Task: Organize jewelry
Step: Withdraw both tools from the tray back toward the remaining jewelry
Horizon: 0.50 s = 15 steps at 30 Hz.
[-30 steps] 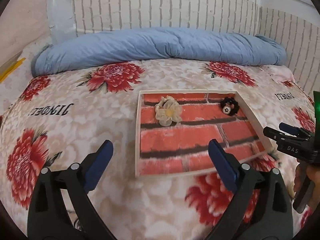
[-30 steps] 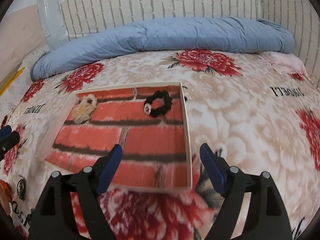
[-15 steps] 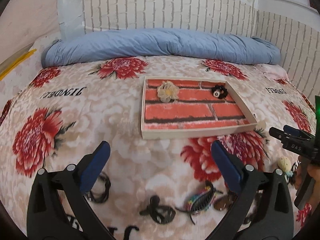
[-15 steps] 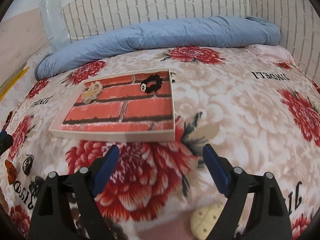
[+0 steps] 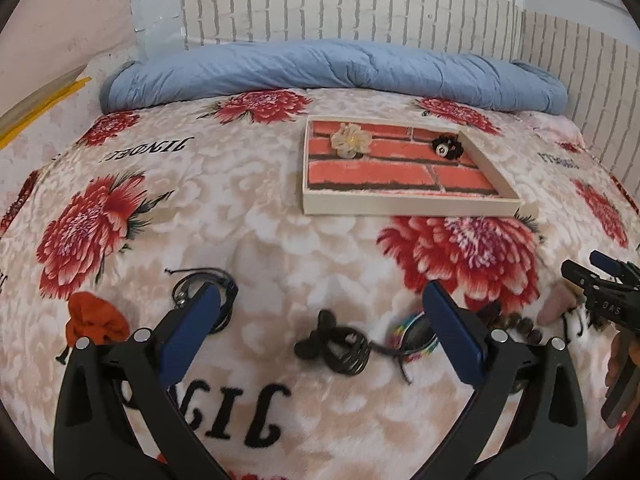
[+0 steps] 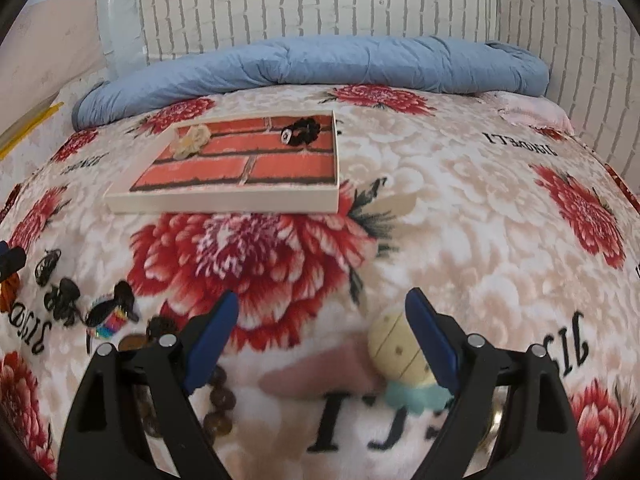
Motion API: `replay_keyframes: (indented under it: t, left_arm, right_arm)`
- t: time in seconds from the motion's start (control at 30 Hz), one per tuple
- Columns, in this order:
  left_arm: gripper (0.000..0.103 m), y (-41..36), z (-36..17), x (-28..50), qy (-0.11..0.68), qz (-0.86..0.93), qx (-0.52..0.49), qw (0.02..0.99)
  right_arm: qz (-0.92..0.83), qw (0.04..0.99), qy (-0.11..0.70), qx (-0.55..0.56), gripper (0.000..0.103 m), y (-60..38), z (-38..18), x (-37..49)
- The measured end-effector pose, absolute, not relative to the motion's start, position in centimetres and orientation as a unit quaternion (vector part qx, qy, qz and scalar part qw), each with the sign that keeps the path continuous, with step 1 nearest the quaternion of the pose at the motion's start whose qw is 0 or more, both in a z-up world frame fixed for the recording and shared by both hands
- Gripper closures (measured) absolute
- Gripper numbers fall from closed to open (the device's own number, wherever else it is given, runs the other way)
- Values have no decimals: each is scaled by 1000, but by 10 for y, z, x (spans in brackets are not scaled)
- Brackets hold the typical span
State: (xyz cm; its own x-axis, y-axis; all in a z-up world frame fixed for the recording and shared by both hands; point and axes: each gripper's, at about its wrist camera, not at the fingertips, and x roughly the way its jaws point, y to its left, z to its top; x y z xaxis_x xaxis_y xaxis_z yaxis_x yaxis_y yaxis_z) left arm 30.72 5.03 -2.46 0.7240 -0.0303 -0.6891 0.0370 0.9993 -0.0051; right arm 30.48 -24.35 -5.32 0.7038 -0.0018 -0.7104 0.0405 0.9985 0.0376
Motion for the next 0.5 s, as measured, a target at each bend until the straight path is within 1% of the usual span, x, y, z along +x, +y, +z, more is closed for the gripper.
replay_keyframes:
  t: [0.5]
  left_arm:
    - [5, 43, -65, 289, 371, -2, 42, 928]
  right_arm:
    - [-6, 913, 408, -16, 20, -204, -84, 278]
